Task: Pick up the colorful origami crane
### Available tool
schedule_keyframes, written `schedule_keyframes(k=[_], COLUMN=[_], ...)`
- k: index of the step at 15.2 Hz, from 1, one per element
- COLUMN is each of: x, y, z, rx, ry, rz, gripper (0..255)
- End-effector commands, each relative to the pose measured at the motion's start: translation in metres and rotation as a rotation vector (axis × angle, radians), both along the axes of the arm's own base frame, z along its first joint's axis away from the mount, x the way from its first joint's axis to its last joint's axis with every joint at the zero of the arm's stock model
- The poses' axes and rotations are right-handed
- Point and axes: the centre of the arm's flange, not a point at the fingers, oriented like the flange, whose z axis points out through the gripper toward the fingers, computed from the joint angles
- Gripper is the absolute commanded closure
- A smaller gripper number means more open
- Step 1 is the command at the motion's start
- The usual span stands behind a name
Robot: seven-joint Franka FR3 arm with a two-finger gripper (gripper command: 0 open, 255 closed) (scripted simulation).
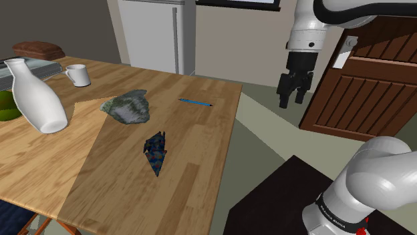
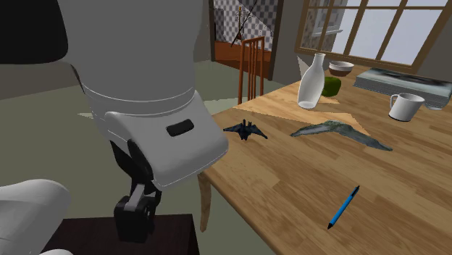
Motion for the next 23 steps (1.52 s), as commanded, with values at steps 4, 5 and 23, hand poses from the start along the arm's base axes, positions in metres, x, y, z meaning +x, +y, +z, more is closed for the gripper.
schedule_keyframes(k=[4, 5, 23], x=[0.006, 0.009, 0.073], y=[0.039, 0.052, 0.281], z=[-0.006, -0.008, -0.054], rx=[-0.017, -0.022, -0.122], ry=[-0.024, -0.032, -0.178], rz=[-0.025, -0.033, -0.182], gripper=[0, 0, 0])
